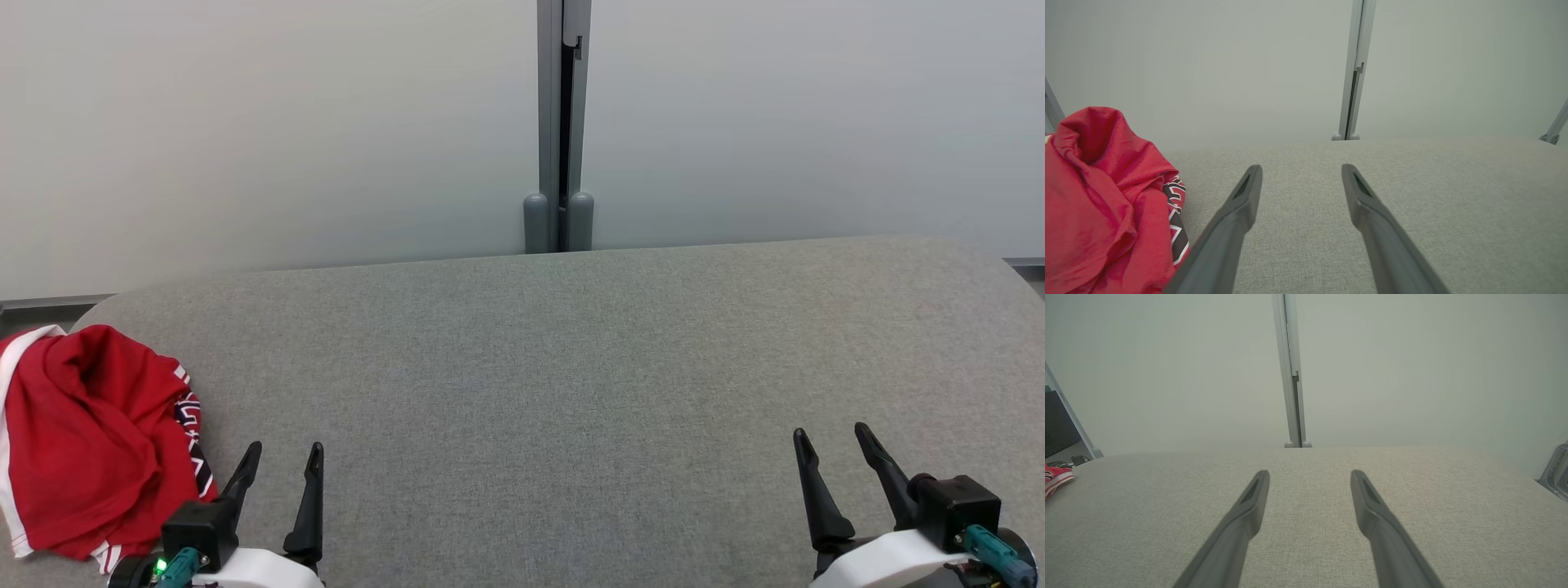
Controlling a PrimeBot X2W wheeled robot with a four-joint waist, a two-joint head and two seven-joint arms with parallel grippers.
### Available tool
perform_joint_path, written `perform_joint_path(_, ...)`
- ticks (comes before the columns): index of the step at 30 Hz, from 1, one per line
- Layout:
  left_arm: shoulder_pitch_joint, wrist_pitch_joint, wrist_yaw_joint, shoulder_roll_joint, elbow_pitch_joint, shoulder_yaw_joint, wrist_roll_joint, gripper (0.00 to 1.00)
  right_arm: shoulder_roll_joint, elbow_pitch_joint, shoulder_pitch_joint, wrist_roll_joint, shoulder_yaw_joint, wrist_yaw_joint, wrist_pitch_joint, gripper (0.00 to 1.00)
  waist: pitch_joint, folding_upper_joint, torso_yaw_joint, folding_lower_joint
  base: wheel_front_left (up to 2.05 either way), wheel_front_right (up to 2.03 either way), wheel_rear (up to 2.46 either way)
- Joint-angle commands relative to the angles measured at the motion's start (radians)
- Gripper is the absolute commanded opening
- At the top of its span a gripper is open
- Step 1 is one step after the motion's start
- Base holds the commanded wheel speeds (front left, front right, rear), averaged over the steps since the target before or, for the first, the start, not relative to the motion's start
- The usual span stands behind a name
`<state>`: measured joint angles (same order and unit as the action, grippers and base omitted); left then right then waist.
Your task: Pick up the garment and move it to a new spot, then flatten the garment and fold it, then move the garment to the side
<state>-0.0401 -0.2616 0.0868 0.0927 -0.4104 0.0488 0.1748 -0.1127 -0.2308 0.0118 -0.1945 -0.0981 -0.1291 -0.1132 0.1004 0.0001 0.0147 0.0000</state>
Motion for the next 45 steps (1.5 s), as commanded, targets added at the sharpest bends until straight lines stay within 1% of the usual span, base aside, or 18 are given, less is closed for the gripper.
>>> perform_joint_path(1, -0.008, -0.005, -0.002, 0.004, -0.003, -0.003, 0.001, 1.0, -0.002, -0.002, 0.007, -0.003, 0.002, -0.003, -0.004, 1.0, 0.0, -0.0001, 0.0, 0.0, 0.0, 0.0, 0.0)
perform_joint_path(11, -0.017, -0.005, -0.005, 0.002, -0.001, -0.007, 0.005, 1.0, -0.011, -0.008, -0.001, -0.008, 0.001, -0.003, -0.005, 1.0, -0.001, -0.0001, 0.01, 0.0, 0.0, 0.0, 0.0)
perform_joint_path(17, -0.031, -0.005, -0.006, 0.004, 0.003, -0.006, 0.002, 1.0, -0.014, 0.003, -0.003, -0.001, -0.002, -0.003, -0.01, 1.0, -0.002, -0.0001, 0.046, 0.0, 0.0, 0.0, 0.0)
perform_joint_path(22, -0.048, -0.005, -0.004, 0.009, 0.001, -0.004, -0.002, 1.0, -0.021, 0.018, -0.007, -0.002, -0.017, -0.003, -0.011, 1.0, -0.001, -0.0001, 0.125, 0.0, 0.0, 0.0, 0.0)
perform_joint_path(32, -0.075, -0.003, 0.0, 0.02, 0.003, -0.006, 0.002, 1.0, -0.014, 0.022, -0.012, -0.008, -0.043, -0.003, -0.02, 1.0, -0.002, -0.0001, 0.35, 0.0, 0.0, 0.0, 0.0)
perform_joint_path(36, -0.072, -0.003, 0.0, 0.031, 0.004, -0.011, 0.006, 1.0, -0.011, 0.022, -0.02, -0.005, -0.051, -0.003, -0.022, 1.0, -0.004, -0.0001, 0.427, 0.0, 0.0, 0.0, 0.0)
perform_joint_path(40, -0.057, -0.003, -0.014, 0.036, 0.03, -0.039, 0.019, 1.0, -0.011, 0.023, -0.051, -0.005, -0.075, -0.003, -0.018, 1.0, -0.027, -0.0001, 0.456, 0.0, 0.0, 0.0, 0.0)
perform_joint_path(45, -0.045, -0.003, -0.019, 0.039, 0.063, -0.07, 0.03, 1.0, -0.021, 0.003, -0.089, -0.012, -0.1, -0.002, -0.02, 1.0, -0.044, -0.0001, 0.469, 0.0, 0.0, 0.0, 0.0)
